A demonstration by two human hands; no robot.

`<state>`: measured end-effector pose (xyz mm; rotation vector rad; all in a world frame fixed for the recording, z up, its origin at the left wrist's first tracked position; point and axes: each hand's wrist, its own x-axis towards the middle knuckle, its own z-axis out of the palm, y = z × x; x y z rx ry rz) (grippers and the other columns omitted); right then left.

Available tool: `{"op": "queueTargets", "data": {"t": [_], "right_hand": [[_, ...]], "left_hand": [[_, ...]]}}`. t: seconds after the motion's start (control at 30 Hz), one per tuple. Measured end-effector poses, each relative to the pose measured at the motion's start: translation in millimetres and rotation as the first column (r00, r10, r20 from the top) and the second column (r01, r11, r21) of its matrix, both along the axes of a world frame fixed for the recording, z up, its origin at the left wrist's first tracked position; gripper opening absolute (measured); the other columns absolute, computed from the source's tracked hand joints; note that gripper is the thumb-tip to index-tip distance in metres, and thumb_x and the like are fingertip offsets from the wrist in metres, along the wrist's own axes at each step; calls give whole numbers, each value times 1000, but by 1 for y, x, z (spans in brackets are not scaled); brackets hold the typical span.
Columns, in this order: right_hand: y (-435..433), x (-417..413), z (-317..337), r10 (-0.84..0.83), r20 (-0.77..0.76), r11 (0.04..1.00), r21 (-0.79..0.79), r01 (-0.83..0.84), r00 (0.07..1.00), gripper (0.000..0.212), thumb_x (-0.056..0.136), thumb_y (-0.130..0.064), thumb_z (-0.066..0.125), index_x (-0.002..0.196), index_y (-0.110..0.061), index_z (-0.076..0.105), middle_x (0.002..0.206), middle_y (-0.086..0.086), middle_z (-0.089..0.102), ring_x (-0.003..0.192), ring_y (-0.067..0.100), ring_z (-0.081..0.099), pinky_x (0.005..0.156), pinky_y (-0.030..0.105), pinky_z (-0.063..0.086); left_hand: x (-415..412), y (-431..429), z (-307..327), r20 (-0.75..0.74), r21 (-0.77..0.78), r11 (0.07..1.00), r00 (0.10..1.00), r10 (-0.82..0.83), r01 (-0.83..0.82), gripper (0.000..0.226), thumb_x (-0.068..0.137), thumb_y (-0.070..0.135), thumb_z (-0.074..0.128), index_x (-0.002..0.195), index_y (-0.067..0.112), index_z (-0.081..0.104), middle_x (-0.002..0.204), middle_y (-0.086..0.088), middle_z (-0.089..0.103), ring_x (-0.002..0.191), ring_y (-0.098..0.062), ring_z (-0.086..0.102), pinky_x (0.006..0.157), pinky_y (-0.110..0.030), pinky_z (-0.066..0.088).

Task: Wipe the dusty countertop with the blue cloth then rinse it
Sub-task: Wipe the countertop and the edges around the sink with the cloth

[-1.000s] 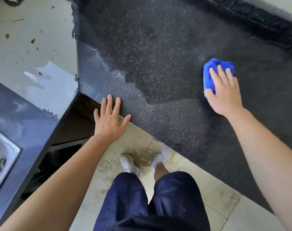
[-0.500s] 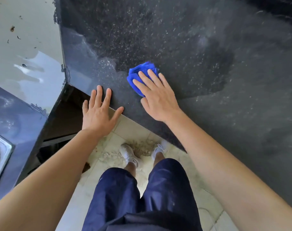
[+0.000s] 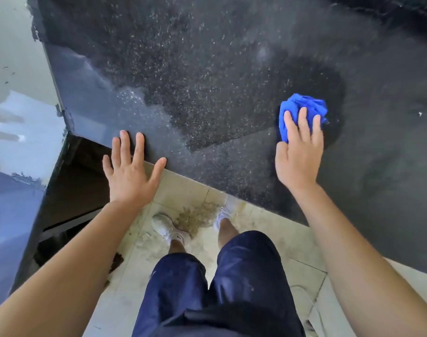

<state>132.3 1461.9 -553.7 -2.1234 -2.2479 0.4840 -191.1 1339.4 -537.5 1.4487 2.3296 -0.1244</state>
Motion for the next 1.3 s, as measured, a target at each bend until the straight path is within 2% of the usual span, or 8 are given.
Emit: {"op": "queueTargets", "data": {"t": [0.2,0.33,0.53,0.7,0.93,1.13,1.2,1.3], "right_hand": [[-76,-138,11,375,-70,926,-10,-377,924,62,91,-28,29,152,-22,37,162,7,26,149,40,16,120,54,19],[-55,-115,10,528,-60,848,-18,-530,847,61,91,-26,35,152,-24,39,161,2,30,150,32,19,121,46,22],[-62,-16,5,36,-52,999,5,-35,998,65,89,-27,40,153,-17,36,162,11,25,151,35,13,123,45,15],[-101,-96,7,-305,22,952,31,304,952,69,86,-29,29,153,-15,34,161,16,26,149,40,17,122,45,12],[-125,-245,3,86,-9,996,33,-86,996,61,94,-29,40,154,-20,31,162,10,27,148,40,21,116,51,28],[-105,-312,11,471,-209,882,78,-465,857,57,95,-18,53,150,-18,41,159,4,35,134,34,37,104,48,40],[-86,-299,22,481,-303,877,159,-454,823,54,90,-15,51,145,-15,49,154,6,42,126,34,43,100,46,42],[-46,-248,30,294,-407,950,222,-219,865,55,87,-16,45,143,-13,51,153,10,43,127,34,42,109,43,35]], "left_hand": [[-5,-1,-1,-17,-3,1000,1000,-24,24,76,96,69,26,157,29,5,166,-5,-5,152,-24,-7,121,-55,0],[-12,0,-1,-23,-5,997,997,-78,78,75,96,68,26,157,29,7,166,-6,-2,152,-26,-3,120,-56,1],[-24,-5,-5,-27,1,986,986,-164,164,75,96,70,18,157,30,1,166,-6,-5,152,-28,-4,120,-57,-1],[-43,-12,-4,13,33,967,967,-255,254,68,100,63,18,158,30,7,166,-5,-2,152,-26,-3,119,-59,-4],[-107,-42,-10,-48,110,979,984,-169,174,65,102,53,28,157,21,16,166,-9,-1,152,-29,1,120,-58,1],[-147,-45,-6,-70,99,994,996,-46,53,66,102,49,32,157,17,14,165,-12,-1,152,-32,-1,119,-60,2],[-153,-41,-5,-72,108,994,997,-25,33,65,102,49,29,157,19,12,165,-13,-3,152,-32,-3,119,-60,1],[-155,-33,-9,-70,110,994,997,-19,26,65,102,50,25,157,19,8,165,-12,-6,152,-30,-7,120,-58,-2]]}}
